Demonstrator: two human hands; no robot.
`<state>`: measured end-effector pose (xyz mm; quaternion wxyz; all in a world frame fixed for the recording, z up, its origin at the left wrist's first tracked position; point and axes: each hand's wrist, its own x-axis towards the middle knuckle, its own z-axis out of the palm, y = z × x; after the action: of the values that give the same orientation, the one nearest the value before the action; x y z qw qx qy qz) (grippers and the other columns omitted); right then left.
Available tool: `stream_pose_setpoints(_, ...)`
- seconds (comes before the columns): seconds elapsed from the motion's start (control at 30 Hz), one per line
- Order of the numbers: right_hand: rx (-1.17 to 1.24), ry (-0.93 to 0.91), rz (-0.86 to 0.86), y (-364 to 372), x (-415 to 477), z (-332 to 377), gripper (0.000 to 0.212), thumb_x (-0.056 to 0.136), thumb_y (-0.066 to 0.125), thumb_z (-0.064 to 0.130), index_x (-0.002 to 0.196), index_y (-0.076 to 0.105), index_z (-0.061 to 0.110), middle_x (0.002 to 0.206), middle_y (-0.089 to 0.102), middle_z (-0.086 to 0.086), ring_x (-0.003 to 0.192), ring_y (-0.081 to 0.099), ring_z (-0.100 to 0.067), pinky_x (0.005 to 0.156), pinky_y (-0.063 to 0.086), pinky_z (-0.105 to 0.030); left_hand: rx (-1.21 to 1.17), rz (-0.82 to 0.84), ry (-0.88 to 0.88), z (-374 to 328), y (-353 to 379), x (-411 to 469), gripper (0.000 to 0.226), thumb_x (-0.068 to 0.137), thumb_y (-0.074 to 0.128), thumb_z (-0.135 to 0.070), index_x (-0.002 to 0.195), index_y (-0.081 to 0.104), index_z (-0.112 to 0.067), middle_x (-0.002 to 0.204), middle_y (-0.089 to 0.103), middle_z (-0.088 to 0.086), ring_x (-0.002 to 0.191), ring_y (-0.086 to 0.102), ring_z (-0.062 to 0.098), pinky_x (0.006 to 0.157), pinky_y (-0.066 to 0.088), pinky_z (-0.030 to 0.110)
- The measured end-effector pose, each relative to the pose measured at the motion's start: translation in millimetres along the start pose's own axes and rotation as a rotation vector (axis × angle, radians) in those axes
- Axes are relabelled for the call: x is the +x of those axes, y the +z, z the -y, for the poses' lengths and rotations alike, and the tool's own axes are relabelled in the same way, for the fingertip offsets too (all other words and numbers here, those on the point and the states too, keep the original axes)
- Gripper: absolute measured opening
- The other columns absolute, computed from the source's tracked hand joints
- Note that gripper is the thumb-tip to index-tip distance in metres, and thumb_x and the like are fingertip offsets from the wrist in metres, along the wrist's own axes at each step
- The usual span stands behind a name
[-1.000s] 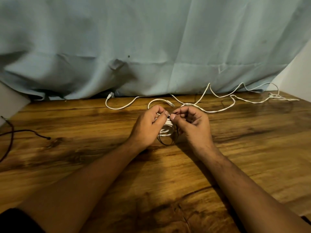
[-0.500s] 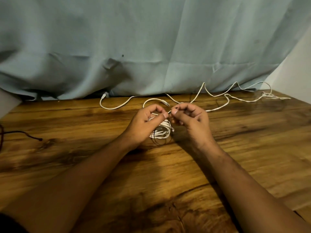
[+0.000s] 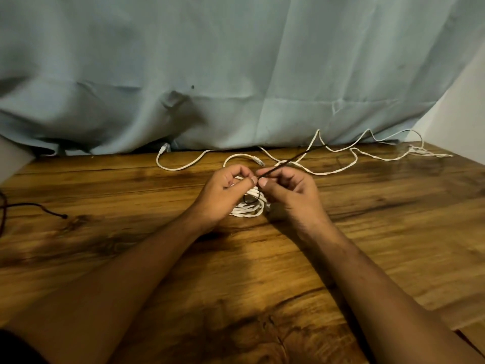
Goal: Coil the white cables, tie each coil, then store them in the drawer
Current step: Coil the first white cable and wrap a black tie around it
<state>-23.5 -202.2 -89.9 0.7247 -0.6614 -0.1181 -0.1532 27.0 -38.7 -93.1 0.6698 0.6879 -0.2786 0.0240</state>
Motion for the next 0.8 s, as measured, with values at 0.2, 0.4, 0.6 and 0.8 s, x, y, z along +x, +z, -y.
stream_pose_setpoints(0.2, 0.032, -0.052, -0.205, -7.3, 9.4, -0.9, 0.006, 0.095, 0.071, 0.01, 0.093, 0.076, 0.013, 0.084, 0.071, -0.01, 0.076, 0.062, -0.019, 0.076, 0.05, -0.043, 0.017, 0.025, -0.004, -0.5, 1.2, 0.8, 0.009, 0.088, 0.063, -0.028, 0.085, 0.069, -0.022, 0.069, 0.042, 0.012, 0.056, 0.026, 0.025, 0.054, 0.014, 0.046)
stream_pose_setpoints(0.4, 0.06, -0.051, -0.169, -12.2, 9.6, -1.9, 0.005, 0.097, 0.067, 0.006, 0.097, 0.069, 0.01, 0.084, 0.07, -0.003, 0.074, 0.063, -0.015, 0.069, 0.051, -0.025, 0.049, 0.039, 0.007, -1.0, 6.1, -1.4, 0.011, 0.088, 0.06, -0.026, 0.081, 0.069, -0.027, 0.066, 0.042, 0.01, 0.058, 0.029, 0.024, 0.052, 0.021, 0.03)
stream_pose_setpoints(0.6, -0.04, 0.003, 0.03, -3.4, 1.1, -1.1, 0.011, 0.096, 0.068, 0.004, 0.102, 0.07, -0.005, 0.087, 0.073, -0.006, 0.075, 0.066, -0.009, 0.069, 0.055, -0.024, 0.024, 0.03, 0.001, -0.8, 1.8, -0.8, 0.011, 0.09, 0.063, -0.027, 0.08, 0.067, -0.027, 0.07, 0.044, 0.012, 0.059, 0.027, 0.025, 0.052, 0.016, 0.035)
stream_pose_setpoints(0.8, -0.086, -0.069, -0.017, -1.7, -1.2, 2.2, 0.01, 0.096, 0.071, 0.01, 0.096, 0.071, 0.0, 0.09, 0.072, -0.017, 0.085, 0.064, -0.026, 0.082, 0.054, -0.055, 0.074, -0.038, -0.028, 3.5, 2.5, 1.6, 0.025, 0.103, 0.055, -0.022, 0.082, 0.067, -0.029, 0.067, 0.054, -0.009, 0.057, 0.044, 0.012, 0.052, 0.029, 0.027)
